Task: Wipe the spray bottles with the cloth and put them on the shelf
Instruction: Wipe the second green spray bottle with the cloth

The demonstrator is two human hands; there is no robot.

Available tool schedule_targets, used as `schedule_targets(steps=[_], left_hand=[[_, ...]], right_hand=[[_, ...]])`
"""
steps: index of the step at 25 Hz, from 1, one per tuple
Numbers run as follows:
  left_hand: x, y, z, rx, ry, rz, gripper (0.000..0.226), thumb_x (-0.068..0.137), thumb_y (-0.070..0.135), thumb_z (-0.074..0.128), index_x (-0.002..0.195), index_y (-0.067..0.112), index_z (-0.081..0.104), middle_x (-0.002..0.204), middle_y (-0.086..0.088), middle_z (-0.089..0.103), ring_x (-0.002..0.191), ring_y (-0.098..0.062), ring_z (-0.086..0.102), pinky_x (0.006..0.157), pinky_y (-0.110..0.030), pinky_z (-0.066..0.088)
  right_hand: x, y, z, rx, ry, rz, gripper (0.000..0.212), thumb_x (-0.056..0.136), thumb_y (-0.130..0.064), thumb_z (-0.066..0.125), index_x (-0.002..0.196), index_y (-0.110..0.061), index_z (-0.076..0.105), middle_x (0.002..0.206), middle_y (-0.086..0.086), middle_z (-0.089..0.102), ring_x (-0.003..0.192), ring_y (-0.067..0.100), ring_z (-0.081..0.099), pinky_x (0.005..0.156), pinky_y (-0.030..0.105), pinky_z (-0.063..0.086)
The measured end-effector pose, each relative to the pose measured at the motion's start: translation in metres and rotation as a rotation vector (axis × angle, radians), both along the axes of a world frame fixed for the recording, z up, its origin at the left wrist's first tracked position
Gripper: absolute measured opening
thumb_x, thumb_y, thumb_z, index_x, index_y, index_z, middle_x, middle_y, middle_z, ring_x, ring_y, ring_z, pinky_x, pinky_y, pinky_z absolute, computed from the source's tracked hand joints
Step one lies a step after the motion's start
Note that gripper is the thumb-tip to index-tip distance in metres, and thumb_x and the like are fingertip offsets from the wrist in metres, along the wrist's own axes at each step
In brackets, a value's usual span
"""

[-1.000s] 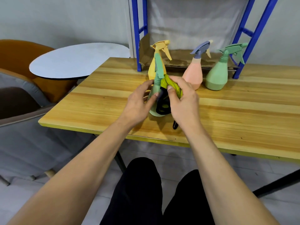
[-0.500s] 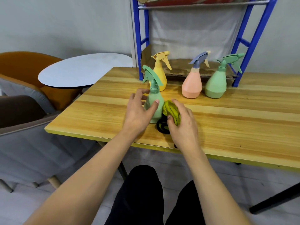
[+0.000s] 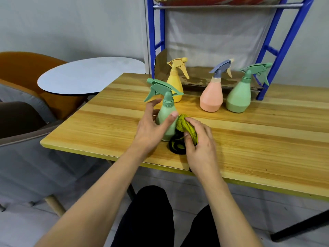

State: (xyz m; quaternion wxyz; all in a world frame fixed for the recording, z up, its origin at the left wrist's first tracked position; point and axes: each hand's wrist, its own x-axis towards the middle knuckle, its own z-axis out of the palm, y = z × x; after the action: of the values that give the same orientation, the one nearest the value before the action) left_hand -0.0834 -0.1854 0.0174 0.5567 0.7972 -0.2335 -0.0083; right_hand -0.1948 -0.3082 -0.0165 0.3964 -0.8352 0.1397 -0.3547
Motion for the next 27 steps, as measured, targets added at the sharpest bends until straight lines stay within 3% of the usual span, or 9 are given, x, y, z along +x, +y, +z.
schedule_targets(steps=[3,6,8,11,17,22,27], left_hand=[[0.012,0.02,0.0,-0.007,0.077,-0.263,0.044,0.108,0.027,0.051,0.15,0.04,0.043,0.138,0.032,0.051,0.124,0.021,0.047,0.112,-0.022,0.036],[0.023,0.031,-0.007,0.025,-0.038,-0.356,0.05,0.107,0.022,0.053,0.156,0.024,0.041,0.156,0.01,0.048,0.144,-0.001,0.043,0.117,-0.026,0.041],[0.022,0.027,-0.01,0.003,-0.091,-0.364,0.05,0.105,0.023,0.057,0.153,0.016,0.044,0.153,0.001,0.05,0.144,-0.01,0.045,0.116,-0.031,0.044],[0.019,0.02,-0.012,-0.041,-0.092,-0.368,0.048,0.104,0.014,0.058,0.15,0.008,0.044,0.148,-0.005,0.054,0.141,-0.014,0.05,0.115,-0.028,0.043],[0.023,0.017,-0.02,-0.073,-0.08,-0.334,0.054,0.102,0.032,0.063,0.15,0.016,0.044,0.147,-0.001,0.057,0.139,-0.013,0.053,0.117,-0.043,0.044],[0.025,0.018,-0.019,-0.071,-0.09,-0.324,0.06,0.097,0.043,0.063,0.149,0.019,0.045,0.145,0.0,0.058,0.138,-0.014,0.053,0.115,-0.047,0.046],[0.026,0.018,-0.02,-0.087,-0.056,-0.314,0.061,0.097,0.043,0.065,0.151,0.023,0.044,0.147,0.005,0.057,0.138,-0.012,0.053,0.112,-0.046,0.049]], right_hand=[[0.003,-0.002,-0.001,0.072,-0.021,-0.035,0.04,0.101,-0.017,0.056,0.137,-0.033,0.056,0.126,-0.005,0.053,0.109,-0.002,0.047,0.091,-0.003,0.029],[0.01,0.004,0.008,0.176,-0.105,-0.008,0.035,0.101,-0.019,0.057,0.133,-0.033,0.061,0.127,-0.005,0.061,0.117,0.003,0.054,0.103,0.021,0.043],[0.017,0.005,0.025,0.153,-0.159,0.012,0.034,0.1,-0.018,0.06,0.131,-0.031,0.064,0.127,-0.006,0.063,0.121,0.004,0.056,0.103,0.023,0.044],[0.027,0.0,0.045,0.147,-0.169,0.056,0.032,0.098,-0.02,0.062,0.127,-0.031,0.067,0.125,-0.007,0.067,0.119,0.008,0.061,0.103,0.03,0.049],[0.015,-0.001,0.021,0.158,0.027,-0.096,0.031,0.096,-0.018,0.059,0.122,-0.03,0.068,0.112,0.001,0.071,0.092,0.014,0.059,0.094,0.045,0.052],[0.033,0.006,0.042,0.097,-0.118,-0.003,0.03,0.098,-0.019,0.057,0.125,-0.03,0.067,0.123,-0.007,0.067,0.115,0.006,0.06,0.101,0.035,0.05],[0.025,0.003,0.017,0.154,-0.028,-0.11,0.032,0.095,-0.015,0.056,0.121,-0.028,0.068,0.115,-0.001,0.069,0.108,0.017,0.062,0.098,0.043,0.05]])
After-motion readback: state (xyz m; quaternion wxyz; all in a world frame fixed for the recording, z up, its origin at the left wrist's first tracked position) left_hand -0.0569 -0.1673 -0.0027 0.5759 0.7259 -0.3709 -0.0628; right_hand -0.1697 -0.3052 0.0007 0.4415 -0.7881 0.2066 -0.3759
